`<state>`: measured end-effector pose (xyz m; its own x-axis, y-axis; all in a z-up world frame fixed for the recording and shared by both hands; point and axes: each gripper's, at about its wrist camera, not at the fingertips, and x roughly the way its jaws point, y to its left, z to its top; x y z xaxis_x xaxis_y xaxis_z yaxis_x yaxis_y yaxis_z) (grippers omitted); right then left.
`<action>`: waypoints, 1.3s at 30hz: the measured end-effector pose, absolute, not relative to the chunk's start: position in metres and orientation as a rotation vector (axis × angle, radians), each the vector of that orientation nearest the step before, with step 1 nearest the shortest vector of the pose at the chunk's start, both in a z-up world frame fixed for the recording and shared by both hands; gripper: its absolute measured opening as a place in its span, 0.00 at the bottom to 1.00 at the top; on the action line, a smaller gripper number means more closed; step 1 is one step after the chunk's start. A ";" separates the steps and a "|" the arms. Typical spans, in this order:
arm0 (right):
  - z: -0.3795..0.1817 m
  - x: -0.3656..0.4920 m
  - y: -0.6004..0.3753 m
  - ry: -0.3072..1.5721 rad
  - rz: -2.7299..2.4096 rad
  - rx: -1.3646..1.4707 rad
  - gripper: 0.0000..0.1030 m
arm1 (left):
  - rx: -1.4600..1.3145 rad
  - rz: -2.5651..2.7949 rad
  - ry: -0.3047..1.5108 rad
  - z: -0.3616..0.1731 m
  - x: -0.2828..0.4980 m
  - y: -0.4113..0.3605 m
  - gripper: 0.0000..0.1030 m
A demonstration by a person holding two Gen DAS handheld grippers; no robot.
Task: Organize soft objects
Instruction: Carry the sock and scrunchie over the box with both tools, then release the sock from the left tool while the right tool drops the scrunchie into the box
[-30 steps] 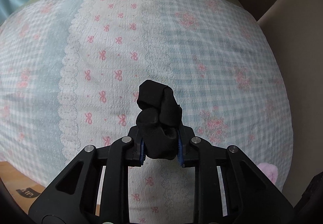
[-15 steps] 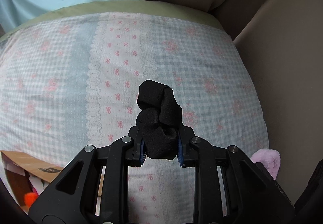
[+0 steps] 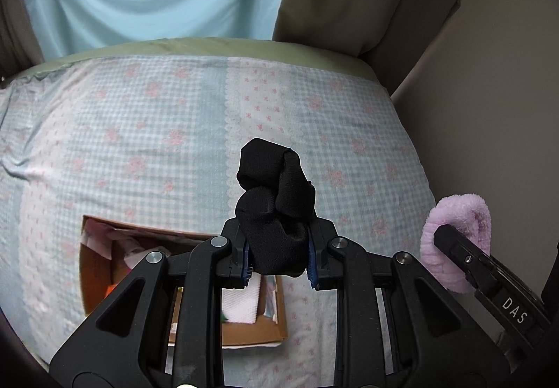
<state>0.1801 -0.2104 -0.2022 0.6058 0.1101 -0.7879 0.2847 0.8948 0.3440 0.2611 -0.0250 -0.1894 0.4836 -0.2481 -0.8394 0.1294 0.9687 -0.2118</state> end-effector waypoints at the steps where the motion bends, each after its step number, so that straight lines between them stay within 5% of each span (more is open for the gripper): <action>1: -0.197 0.177 -0.200 0.927 -0.085 0.456 0.34 | -0.125 -0.224 1.040 -0.186 0.252 -0.014 0.20; 18: -0.229 0.140 -0.042 1.059 0.063 0.353 0.34 | -0.075 -0.189 1.168 -0.234 0.175 0.133 0.20; 39: -0.362 0.213 -0.046 1.314 0.021 0.350 0.34 | 0.081 -0.321 1.395 -0.367 0.247 0.097 0.20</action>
<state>0.2131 -0.0456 -0.3618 0.2620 0.2121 -0.9415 0.1814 0.9473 0.2639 0.2473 0.0966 -0.3666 0.1394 -0.1746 -0.9747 0.2692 0.9539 -0.1323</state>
